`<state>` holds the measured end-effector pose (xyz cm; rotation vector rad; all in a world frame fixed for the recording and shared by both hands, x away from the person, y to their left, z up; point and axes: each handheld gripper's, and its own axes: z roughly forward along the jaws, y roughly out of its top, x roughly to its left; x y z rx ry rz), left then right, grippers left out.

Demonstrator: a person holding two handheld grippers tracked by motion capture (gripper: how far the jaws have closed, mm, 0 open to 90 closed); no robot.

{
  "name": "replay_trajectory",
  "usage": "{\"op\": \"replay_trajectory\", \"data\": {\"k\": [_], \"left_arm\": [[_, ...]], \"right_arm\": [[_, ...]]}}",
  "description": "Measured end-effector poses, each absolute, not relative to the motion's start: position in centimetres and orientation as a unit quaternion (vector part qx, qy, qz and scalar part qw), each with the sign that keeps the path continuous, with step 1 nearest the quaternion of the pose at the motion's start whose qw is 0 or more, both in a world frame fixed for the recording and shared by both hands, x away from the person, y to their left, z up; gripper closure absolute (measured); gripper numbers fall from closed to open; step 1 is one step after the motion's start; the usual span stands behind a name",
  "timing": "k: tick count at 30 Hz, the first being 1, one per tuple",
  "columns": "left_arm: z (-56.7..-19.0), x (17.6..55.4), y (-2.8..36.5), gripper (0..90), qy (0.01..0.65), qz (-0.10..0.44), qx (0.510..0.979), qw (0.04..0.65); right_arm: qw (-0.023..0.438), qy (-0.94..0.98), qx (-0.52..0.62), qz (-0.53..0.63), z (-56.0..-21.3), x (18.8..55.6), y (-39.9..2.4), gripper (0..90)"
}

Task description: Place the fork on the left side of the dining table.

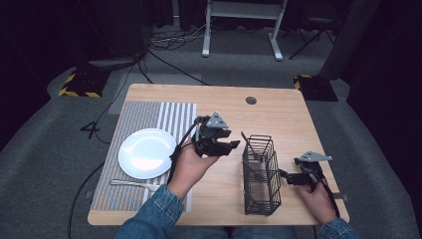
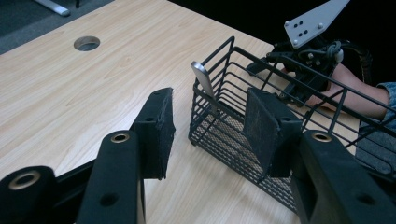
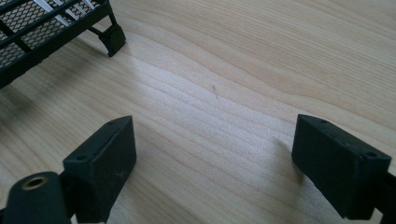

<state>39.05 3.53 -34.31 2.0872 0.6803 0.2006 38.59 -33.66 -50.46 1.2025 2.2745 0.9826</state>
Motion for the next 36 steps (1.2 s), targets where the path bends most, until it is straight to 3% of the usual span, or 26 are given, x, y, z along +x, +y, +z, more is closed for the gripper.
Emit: {"op": "replay_trajectory", "data": {"k": [18,25,36], "left_arm": [[-35.9,41.4,0.5,57.8,0.287,0.065,0.835,0.465],[-36.5,41.9,0.2,76.0,0.296,0.046,0.842,0.45],[-36.2,41.8,0.3,84.5,0.299,0.019,0.834,0.464]], "right_arm": [[0.192,0.81,0.429,0.35,-50.5,38.6,-33.6,13.8],[0.192,0.81,0.429,0.35,-50.5,38.6,-33.6,13.8],[0.192,0.81,0.429,0.35,-50.5,38.6,-33.7,13.8]]}}
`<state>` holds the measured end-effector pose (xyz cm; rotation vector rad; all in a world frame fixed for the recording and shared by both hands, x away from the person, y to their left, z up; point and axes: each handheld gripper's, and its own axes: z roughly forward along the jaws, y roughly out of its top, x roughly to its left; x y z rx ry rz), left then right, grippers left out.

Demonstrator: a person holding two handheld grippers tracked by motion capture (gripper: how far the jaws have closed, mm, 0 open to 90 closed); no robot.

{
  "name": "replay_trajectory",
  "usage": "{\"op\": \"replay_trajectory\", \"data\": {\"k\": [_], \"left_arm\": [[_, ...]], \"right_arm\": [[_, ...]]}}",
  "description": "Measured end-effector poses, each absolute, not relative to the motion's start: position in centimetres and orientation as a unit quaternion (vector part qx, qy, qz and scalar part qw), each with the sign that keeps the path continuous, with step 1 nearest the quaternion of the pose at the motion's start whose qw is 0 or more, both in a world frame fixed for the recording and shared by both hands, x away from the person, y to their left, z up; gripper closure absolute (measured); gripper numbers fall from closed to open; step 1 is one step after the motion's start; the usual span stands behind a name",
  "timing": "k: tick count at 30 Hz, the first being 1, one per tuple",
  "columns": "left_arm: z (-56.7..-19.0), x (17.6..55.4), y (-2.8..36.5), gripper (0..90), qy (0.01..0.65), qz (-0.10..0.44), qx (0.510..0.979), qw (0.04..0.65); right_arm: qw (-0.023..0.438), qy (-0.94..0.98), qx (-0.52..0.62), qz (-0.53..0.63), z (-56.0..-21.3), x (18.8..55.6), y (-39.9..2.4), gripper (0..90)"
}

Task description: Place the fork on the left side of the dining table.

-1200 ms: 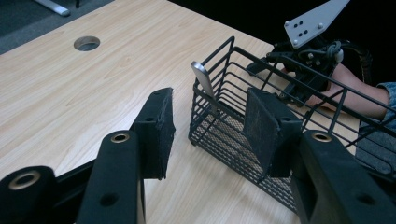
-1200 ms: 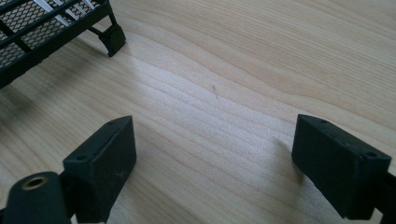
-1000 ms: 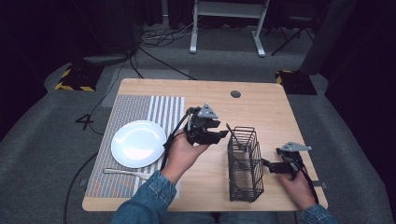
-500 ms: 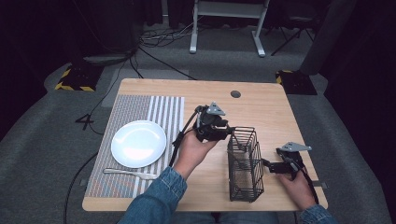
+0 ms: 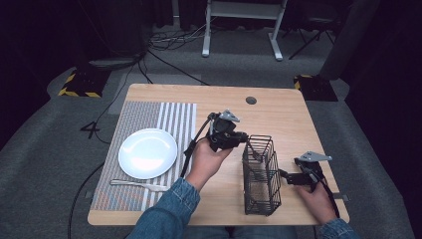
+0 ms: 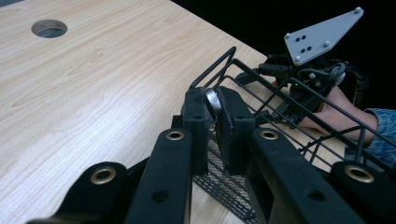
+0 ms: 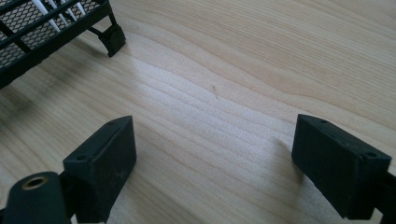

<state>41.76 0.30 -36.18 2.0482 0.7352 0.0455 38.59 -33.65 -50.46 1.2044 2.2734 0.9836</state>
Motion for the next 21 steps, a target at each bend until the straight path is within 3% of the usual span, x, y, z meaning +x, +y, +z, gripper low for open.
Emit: {"op": "replay_trajectory", "data": {"k": [21], "left_arm": [[-32.4,40.0,0.1,86.5,0.262,0.073,0.848,0.454]], "right_arm": [[0.193,0.81,0.428,0.35,-50.5,38.6,-33.7,13.9]]}}
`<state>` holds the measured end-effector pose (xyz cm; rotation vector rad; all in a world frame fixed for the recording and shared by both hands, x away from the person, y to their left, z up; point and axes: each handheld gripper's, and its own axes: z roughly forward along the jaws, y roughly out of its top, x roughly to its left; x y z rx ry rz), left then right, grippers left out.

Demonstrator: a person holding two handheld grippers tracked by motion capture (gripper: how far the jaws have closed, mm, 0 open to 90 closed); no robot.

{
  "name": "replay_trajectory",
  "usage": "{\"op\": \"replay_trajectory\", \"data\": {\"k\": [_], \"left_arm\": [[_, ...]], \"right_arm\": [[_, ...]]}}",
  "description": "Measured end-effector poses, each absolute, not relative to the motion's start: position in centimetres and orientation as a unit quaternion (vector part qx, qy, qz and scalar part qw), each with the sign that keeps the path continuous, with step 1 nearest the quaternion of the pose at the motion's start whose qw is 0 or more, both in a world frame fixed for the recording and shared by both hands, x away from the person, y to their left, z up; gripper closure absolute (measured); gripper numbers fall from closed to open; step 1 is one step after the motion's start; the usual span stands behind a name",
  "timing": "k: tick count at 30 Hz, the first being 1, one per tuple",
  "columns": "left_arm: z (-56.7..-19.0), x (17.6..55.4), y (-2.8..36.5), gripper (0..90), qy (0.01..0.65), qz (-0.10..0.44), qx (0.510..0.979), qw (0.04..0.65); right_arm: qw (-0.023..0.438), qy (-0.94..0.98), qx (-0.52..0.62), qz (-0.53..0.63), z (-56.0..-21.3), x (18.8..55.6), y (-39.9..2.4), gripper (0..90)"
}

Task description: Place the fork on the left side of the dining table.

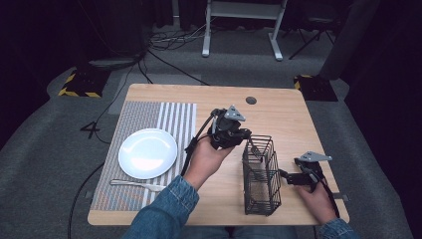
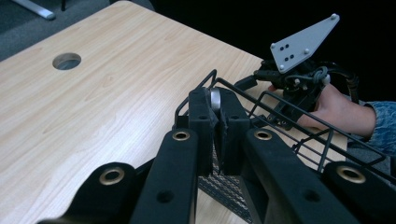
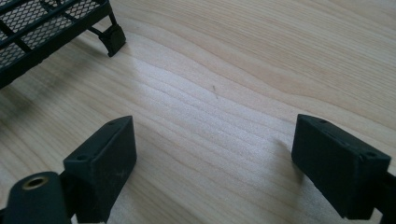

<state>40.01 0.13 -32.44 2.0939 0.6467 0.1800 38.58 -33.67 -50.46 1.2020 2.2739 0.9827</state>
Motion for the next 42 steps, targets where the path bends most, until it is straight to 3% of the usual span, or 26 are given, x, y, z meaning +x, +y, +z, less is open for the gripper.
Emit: {"op": "replay_trajectory", "data": {"k": [17,42], "left_arm": [[-28.4,39.1,1.8,86.5,0.229,0.085,0.849,0.468],[-25.4,40.3,8.3,86.5,0.275,0.118,0.821,0.486]], "right_arm": [[0.193,0.811,0.428,0.35,-50.5,38.6,-33.7,14.0],[0.192,0.81,0.429,0.351,-50.5,38.6,-33.6,14.1]]}}
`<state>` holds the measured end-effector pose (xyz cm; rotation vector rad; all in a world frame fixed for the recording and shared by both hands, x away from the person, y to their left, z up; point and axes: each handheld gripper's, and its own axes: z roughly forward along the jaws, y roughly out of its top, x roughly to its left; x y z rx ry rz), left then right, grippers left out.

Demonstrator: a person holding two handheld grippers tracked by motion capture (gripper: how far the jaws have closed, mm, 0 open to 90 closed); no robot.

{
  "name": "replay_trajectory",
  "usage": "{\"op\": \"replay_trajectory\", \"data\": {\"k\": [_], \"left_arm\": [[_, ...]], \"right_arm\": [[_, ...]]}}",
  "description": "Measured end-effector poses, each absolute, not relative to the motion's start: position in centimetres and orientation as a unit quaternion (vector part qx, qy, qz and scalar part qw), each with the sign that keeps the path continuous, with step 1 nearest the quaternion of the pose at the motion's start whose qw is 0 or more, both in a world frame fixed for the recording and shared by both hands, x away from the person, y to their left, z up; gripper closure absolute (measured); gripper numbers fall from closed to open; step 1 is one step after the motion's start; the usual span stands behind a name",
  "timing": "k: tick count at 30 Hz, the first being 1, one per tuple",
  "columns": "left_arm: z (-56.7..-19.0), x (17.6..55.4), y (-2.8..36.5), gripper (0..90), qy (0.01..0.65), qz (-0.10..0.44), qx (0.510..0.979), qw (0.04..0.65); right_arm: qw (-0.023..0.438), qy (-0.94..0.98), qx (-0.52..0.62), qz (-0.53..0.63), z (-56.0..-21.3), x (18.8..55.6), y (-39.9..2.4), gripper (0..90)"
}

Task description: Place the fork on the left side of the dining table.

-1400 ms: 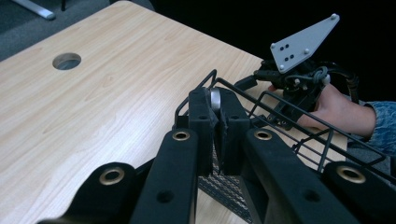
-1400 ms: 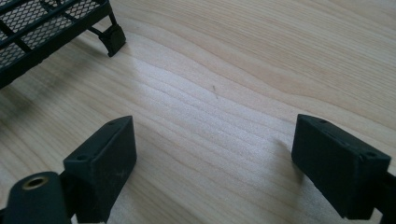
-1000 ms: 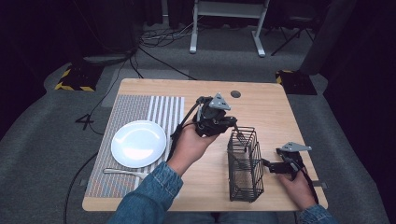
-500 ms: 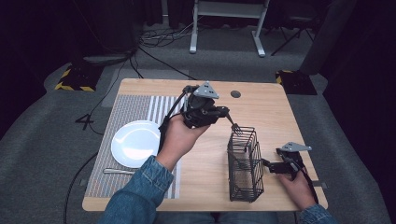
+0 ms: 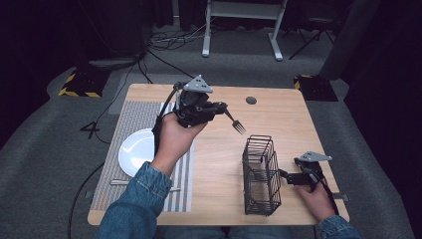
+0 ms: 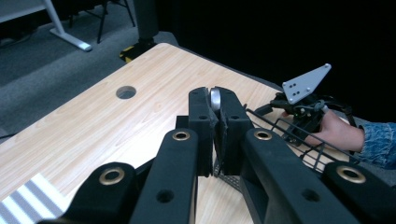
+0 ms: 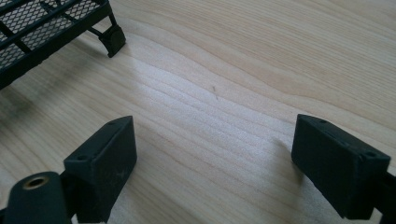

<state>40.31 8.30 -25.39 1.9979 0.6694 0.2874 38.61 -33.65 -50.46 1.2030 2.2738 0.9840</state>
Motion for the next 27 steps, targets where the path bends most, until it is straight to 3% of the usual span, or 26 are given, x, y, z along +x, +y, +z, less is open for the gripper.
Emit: {"op": "replay_trajectory", "data": {"k": [27], "left_arm": [[-27.3,44.0,16.0,86.5,0.354,0.143,0.786,0.485]], "right_arm": [[0.192,0.81,0.428,0.351,-50.5,38.6,-33.6,14.3]]}}
